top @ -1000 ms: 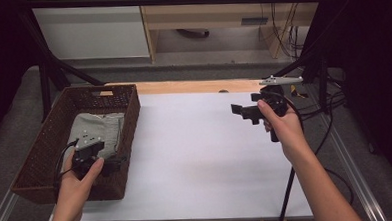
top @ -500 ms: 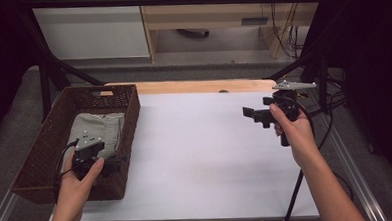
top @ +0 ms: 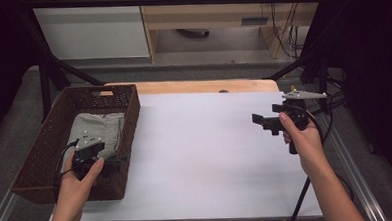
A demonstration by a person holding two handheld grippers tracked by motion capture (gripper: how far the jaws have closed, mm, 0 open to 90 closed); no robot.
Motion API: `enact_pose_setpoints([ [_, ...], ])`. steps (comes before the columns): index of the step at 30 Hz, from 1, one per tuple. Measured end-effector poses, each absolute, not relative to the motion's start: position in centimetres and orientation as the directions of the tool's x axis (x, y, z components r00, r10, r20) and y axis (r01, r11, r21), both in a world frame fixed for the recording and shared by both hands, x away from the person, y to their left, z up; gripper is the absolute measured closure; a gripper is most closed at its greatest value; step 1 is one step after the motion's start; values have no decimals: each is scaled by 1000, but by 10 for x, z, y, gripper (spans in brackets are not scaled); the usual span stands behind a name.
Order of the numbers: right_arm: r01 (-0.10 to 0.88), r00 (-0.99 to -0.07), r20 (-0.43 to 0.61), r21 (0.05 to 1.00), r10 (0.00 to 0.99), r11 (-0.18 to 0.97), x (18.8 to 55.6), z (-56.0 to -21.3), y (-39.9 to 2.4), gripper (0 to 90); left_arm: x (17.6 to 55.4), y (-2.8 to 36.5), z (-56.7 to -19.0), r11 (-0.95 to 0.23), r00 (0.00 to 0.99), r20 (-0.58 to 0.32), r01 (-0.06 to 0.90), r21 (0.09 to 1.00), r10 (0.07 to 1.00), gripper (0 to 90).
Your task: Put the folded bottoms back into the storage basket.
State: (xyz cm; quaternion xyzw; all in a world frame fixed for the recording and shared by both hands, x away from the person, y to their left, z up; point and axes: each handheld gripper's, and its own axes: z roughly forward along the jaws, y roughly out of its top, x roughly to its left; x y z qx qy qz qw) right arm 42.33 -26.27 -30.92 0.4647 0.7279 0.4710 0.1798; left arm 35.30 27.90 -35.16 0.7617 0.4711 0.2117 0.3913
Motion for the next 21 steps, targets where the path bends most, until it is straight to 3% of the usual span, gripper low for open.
enact_pose_setpoints([
  [21, 529, -478, 175, 839, 861, 123, 392, -342, -287, 74, 353, 278, -352, -252, 466, -43, 552, 794, 884, 70],
])
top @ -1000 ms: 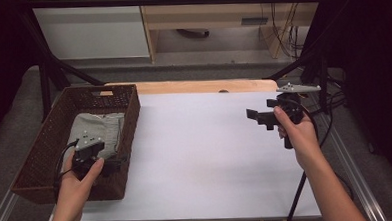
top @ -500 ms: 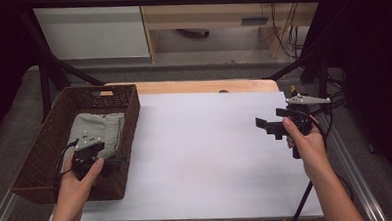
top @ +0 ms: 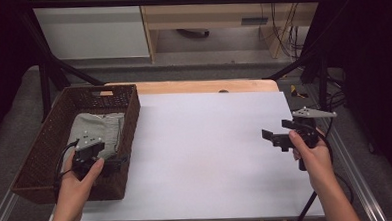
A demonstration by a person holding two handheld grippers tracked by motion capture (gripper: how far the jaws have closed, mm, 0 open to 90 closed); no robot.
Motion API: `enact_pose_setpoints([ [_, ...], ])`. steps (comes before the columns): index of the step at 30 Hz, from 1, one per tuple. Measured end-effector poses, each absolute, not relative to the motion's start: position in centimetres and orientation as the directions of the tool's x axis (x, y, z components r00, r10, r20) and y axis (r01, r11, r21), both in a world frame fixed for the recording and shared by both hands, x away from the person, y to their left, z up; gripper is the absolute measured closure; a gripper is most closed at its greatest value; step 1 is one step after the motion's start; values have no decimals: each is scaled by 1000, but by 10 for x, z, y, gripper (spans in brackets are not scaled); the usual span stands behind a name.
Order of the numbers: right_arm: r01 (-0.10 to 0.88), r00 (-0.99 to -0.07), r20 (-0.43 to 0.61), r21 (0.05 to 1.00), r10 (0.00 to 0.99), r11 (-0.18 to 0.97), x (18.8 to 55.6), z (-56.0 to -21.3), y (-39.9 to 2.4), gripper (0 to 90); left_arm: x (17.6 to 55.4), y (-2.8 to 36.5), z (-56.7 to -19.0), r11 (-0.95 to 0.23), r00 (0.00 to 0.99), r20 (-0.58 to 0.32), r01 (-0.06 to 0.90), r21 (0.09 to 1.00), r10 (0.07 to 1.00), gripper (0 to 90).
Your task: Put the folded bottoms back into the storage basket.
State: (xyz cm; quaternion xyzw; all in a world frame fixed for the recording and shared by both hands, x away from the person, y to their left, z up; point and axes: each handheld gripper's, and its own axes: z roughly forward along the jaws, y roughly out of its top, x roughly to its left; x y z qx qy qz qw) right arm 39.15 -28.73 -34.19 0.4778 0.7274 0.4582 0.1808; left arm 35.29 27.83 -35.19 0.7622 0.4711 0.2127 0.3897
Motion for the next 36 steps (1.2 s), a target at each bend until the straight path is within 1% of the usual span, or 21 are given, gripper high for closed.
enact_pose_setpoints([
  [17, 545, -461, 216, 834, 861, 82, 364, -369, -296, 64, 352, 280, -351, -243, 464, -46, 542, 804, 885, 71],
  [26, 555, -462, 222, 827, 859, 85, 351, -389, -294, 66, 351, 279, -350, -243, 473, -54, 542, 805, 879, 70],
  [36, 558, -469, 219, 824, 856, 95, 338, -407, -287, 66, 350, 280, -349, -252, 473, -43, 542, 802, 880, 70],
])
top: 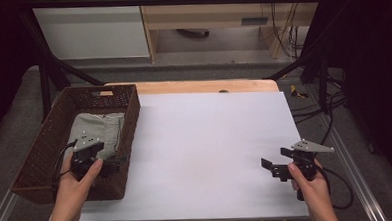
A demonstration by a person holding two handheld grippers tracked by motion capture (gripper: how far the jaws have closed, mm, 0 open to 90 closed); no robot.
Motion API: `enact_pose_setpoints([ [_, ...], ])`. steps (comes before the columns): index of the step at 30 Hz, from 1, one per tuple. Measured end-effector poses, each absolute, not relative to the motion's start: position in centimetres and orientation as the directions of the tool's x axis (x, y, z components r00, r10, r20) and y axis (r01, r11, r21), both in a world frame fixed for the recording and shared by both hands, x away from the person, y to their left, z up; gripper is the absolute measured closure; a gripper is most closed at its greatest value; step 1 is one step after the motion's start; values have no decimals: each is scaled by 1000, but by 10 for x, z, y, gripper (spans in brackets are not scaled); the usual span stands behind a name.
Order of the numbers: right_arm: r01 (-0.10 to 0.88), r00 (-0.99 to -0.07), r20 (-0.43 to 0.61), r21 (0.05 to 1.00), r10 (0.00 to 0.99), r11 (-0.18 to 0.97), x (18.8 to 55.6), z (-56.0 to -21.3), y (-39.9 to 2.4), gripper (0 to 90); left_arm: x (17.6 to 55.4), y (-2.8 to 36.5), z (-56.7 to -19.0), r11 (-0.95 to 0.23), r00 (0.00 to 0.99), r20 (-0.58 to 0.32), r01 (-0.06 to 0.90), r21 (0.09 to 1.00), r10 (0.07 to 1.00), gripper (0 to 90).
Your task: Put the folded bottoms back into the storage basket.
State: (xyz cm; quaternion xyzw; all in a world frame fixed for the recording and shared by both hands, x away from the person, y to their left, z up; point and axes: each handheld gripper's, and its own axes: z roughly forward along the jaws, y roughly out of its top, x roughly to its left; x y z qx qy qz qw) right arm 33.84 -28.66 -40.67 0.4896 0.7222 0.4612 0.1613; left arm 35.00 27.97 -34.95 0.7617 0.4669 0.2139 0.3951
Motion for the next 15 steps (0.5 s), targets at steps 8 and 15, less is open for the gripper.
enact_pose_setpoints([
  [8, 562, -488, 223, 820, 844, 108, 330, -419, -274, 67, 350, 280, -350, -253, 475, -46, 546, 799, 879, 70],
  [15, 558, -531, 208, 816, 821, 155, 327, -425, -258, 70, 351, 280, -350, -251, 477, -52, 548, 798, 877, 70],
])
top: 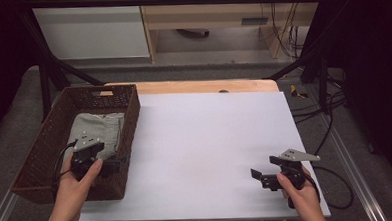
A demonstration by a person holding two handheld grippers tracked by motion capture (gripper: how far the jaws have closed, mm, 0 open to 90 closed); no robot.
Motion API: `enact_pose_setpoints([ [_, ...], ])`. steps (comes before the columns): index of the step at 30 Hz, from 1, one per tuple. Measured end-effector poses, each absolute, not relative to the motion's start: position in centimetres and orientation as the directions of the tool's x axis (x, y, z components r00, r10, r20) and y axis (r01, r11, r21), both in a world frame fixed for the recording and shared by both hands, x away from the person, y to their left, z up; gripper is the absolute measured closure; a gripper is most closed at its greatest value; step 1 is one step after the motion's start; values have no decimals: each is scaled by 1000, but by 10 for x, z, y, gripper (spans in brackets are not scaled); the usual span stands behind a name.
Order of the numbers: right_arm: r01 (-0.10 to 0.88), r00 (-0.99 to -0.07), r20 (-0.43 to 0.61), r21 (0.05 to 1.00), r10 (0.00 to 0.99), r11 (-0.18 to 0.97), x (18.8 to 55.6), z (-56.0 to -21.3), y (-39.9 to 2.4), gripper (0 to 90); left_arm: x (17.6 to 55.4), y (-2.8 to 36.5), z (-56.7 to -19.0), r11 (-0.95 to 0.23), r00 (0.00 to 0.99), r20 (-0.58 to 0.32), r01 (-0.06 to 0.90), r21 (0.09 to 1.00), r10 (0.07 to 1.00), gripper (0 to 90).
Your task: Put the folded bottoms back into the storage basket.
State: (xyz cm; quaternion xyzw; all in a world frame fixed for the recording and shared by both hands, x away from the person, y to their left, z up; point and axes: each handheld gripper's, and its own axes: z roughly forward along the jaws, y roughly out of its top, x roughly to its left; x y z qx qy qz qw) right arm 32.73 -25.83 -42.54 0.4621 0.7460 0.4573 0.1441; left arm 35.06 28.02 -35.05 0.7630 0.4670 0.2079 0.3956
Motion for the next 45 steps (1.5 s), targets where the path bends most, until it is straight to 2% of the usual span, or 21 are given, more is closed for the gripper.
enact_pose_setpoints([
  [21, 482, -577, 172, 861, 799, 163, 351, -435, -214, 71, 351, 280, -351, -257, 485, -53, 551, 794, 873, 70],
  [40, 411, -533, 142, 905, 834, 109, 368, -436, -196, 75, 351, 279, -351, -261, 486, -47, 546, 796, 873, 70],
  [45, 378, -520, 107, 918, 847, 116, 371, -435, -194, 76, 351, 279, -350, -258, 483, -42, 536, 804, 875, 71],
])
